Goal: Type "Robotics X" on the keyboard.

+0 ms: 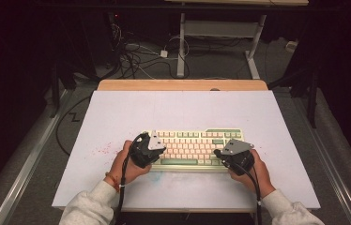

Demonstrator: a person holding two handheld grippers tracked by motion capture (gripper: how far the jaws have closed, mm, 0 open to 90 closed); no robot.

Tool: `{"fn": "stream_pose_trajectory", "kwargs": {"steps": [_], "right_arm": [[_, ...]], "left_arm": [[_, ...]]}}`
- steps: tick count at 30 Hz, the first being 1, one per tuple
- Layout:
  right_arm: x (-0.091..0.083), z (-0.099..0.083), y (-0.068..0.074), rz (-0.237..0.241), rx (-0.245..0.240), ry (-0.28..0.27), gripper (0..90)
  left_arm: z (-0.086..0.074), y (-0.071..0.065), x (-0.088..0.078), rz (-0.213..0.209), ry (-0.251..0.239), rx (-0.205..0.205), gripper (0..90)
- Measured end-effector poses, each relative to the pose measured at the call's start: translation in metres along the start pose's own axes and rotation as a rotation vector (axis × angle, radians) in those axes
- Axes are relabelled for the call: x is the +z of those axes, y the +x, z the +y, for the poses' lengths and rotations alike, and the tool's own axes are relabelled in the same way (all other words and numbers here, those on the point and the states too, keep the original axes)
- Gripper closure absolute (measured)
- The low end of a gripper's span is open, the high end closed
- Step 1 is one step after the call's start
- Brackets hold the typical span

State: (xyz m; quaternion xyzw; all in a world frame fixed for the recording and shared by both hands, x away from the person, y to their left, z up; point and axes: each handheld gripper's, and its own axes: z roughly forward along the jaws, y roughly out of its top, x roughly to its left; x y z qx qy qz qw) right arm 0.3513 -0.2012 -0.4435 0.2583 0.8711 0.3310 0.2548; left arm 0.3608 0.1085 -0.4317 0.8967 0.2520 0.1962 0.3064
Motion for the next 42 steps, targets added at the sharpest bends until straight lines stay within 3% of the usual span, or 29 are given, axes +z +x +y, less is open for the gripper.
{"fn": "stream_pose_trajectory", "kwargs": {"steps": [9,16,24,30,36,40,42], "right_arm": [[-0.01,0.003,-0.003,-0.004,0.022,-0.053,88.1],[-0.015,0.005,-0.002,-0.006,0.033,-0.083,80.8],[-0.018,0.006,-0.003,-0.021,0.045,-0.105,65.3],[-0.018,0.006,-0.001,-0.04,0.043,-0.125,46.5],[-0.016,0.005,-0.001,-0.069,0.068,-0.146,27.8],[-0.016,0.006,-0.002,-0.106,0.082,-0.146,20.6],[-0.015,0.006,-0.001,-0.098,0.078,-0.143,19.0]], "left_arm": [[-0.002,0.002,-0.004,0.05,-0.039,-0.005,67.5],[-0.004,0.001,-0.006,0.105,-0.065,-0.002,50.8],[-0.005,-0.004,-0.005,0.127,-0.077,0.007,32.7],[-0.005,-0.005,-0.004,0.121,-0.093,0.003,21.9],[-0.005,-0.008,-0.006,0.124,-0.122,0.016,17.9],[-0.006,-0.011,-0.006,0.143,-0.129,0.041,16.7],[-0.005,-0.012,-0.007,0.146,-0.129,0.05,16.7]]}}
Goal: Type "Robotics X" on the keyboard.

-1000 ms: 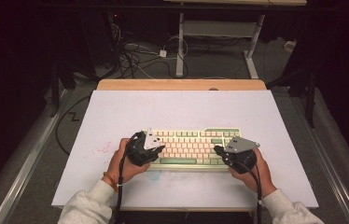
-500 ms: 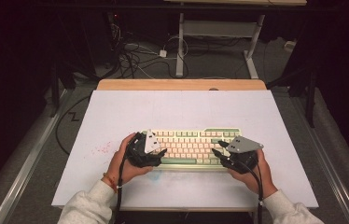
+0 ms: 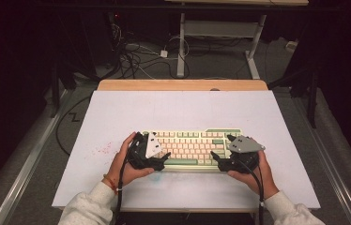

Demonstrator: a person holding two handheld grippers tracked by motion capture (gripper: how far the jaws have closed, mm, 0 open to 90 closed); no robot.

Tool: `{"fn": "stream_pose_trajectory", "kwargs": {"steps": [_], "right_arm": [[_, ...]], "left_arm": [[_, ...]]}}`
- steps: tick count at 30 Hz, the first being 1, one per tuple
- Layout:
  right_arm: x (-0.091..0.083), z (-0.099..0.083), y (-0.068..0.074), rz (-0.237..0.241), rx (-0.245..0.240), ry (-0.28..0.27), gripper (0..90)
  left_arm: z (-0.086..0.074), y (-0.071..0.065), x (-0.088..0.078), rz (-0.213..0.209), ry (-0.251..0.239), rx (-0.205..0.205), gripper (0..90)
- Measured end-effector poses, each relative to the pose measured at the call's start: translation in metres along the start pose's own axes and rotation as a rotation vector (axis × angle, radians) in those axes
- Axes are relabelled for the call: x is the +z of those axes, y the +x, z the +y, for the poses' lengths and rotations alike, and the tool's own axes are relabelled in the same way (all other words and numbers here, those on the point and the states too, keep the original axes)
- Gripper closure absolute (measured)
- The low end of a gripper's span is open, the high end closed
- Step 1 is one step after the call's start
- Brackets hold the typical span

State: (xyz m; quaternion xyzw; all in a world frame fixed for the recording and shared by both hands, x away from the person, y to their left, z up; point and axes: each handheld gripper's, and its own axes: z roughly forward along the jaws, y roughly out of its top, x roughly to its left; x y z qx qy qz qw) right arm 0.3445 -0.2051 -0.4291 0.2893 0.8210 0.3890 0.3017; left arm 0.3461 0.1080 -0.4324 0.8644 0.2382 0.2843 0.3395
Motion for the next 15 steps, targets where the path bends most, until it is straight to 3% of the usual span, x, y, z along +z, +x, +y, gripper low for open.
{"fn": "stream_pose_trajectory", "kwargs": {"steps": [15], "right_arm": [[-0.012,0.002,0.005,-0.037,-0.021,-0.029,19.4]], "left_arm": [[-0.002,-0.003,-0.011,0.029,-0.024,0.022,16.7]]}}
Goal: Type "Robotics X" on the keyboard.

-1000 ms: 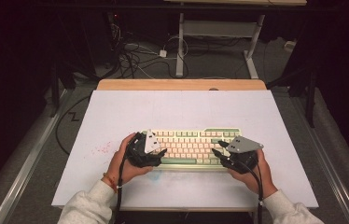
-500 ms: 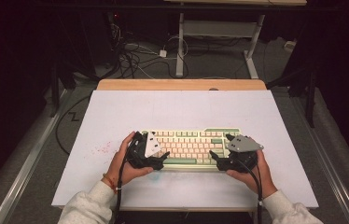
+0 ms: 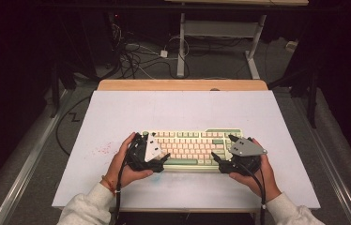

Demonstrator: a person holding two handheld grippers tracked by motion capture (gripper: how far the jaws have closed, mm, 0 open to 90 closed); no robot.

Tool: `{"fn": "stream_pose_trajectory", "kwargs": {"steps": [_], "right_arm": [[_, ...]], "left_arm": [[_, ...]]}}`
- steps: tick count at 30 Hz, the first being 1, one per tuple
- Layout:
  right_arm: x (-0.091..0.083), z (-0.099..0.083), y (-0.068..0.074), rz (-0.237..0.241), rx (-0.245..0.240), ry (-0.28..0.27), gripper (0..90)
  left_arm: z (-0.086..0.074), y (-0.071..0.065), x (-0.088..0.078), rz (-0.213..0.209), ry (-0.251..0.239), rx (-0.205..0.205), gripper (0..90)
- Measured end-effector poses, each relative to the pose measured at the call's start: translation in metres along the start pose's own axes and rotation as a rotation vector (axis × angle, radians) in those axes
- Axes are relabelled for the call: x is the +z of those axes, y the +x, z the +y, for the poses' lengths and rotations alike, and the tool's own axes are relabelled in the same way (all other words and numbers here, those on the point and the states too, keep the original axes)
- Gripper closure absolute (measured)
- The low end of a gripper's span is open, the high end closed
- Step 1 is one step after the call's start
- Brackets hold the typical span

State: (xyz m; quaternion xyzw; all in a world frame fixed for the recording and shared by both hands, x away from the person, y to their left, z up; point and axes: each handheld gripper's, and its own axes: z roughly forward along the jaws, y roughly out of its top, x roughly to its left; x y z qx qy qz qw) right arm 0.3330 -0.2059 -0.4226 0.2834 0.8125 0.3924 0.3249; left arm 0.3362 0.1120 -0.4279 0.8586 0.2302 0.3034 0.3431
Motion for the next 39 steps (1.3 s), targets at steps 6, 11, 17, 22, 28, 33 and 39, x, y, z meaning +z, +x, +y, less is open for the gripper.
{"fn": "stream_pose_trajectory", "kwargs": {"steps": [6,11,17,22,28,33,39], "right_arm": [[-0.008,-0.001,-0.002,-0.003,-0.005,0.0,21.0],[-0.014,-0.002,-0.002,-0.015,-0.017,-0.002,21.0],[-0.019,-0.003,-0.001,-0.022,-0.025,-0.003,20.7],[-0.024,-0.004,-0.002,-0.025,-0.023,-0.008,20.7],[-0.029,-0.008,-0.001,-0.036,-0.032,-0.004,20.7],[-0.034,-0.013,-0.004,-0.037,-0.026,-0.01,20.4],[-0.04,-0.02,-0.005,-0.043,-0.029,-0.008,20.2]], "left_arm": [[-0.003,0.002,-0.007,0.01,-0.007,0.004,16.7],[-0.006,0.002,-0.014,0.01,-0.02,0.003,16.7],[-0.011,0.002,-0.022,0.017,-0.022,0.007,16.7],[-0.015,0.001,-0.026,0.026,-0.021,0.012,16.7],[-0.023,-0.001,-0.028,0.031,-0.005,0.022,16.7],[-0.03,-0.002,-0.031,0.035,-0.011,0.018,16.7],[-0.035,-0.003,-0.035,0.04,-0.017,0.023,16.6]]}}
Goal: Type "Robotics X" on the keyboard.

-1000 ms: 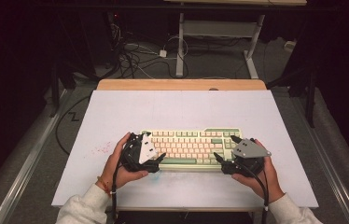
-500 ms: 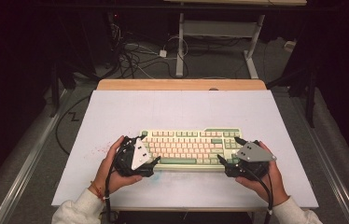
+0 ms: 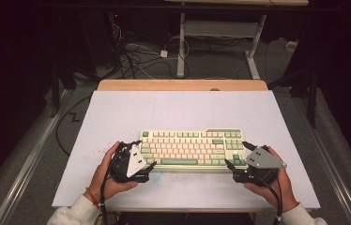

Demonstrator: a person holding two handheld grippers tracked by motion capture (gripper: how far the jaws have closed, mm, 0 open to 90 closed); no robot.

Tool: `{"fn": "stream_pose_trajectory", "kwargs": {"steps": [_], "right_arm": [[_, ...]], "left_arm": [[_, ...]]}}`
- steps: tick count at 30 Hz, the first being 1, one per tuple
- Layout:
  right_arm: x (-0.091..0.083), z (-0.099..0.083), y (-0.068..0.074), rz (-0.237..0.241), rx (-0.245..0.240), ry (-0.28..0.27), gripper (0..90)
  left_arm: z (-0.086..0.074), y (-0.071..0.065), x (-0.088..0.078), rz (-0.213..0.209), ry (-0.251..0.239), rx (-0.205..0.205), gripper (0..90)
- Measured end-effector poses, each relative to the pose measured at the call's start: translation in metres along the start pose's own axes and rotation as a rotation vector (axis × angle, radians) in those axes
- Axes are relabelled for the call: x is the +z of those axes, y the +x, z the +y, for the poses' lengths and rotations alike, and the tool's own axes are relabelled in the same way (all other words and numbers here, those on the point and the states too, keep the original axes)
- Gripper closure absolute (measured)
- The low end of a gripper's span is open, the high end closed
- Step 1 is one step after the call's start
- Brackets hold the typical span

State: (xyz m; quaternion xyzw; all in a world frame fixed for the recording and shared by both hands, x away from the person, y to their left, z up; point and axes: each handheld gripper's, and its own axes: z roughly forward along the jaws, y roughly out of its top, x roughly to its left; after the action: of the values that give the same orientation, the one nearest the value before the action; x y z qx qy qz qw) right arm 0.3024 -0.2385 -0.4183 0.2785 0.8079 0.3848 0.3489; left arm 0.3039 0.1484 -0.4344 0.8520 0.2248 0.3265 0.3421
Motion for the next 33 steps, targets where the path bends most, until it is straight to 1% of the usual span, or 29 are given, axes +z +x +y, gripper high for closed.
{"fn": "stream_pose_trajectory", "kwargs": {"steps": [4,10,14,25,31,33], "right_arm": [[-0.004,-0.004,0.0,-0.006,0.001,0.0,20.2],[-0.009,-0.01,-0.001,-0.017,0.001,0.002,20.1],[-0.012,-0.014,-0.001,-0.022,0.004,0.008,20.1],[-0.018,-0.028,-0.007,-0.036,0.034,0.011,19.8],[-0.021,-0.035,-0.009,-0.047,0.045,0.02,19.6],[-0.023,-0.038,-0.01,-0.052,0.05,0.021,19.5]], "left_arm": [[-0.003,-0.001,-0.002,0.005,0.002,0.008,16.7],[-0.01,-0.001,-0.003,0.002,0.007,0.004,16.7],[-0.016,0.0,-0.005,0.008,0.017,0.004,16.6],[-0.031,0.002,-0.006,0.007,0.038,-0.026,16.6],[-0.039,0.001,-0.005,0.004,0.067,-0.027,16.6],[-0.042,0.001,-0.005,-0.001,0.072,-0.036,16.6]]}}
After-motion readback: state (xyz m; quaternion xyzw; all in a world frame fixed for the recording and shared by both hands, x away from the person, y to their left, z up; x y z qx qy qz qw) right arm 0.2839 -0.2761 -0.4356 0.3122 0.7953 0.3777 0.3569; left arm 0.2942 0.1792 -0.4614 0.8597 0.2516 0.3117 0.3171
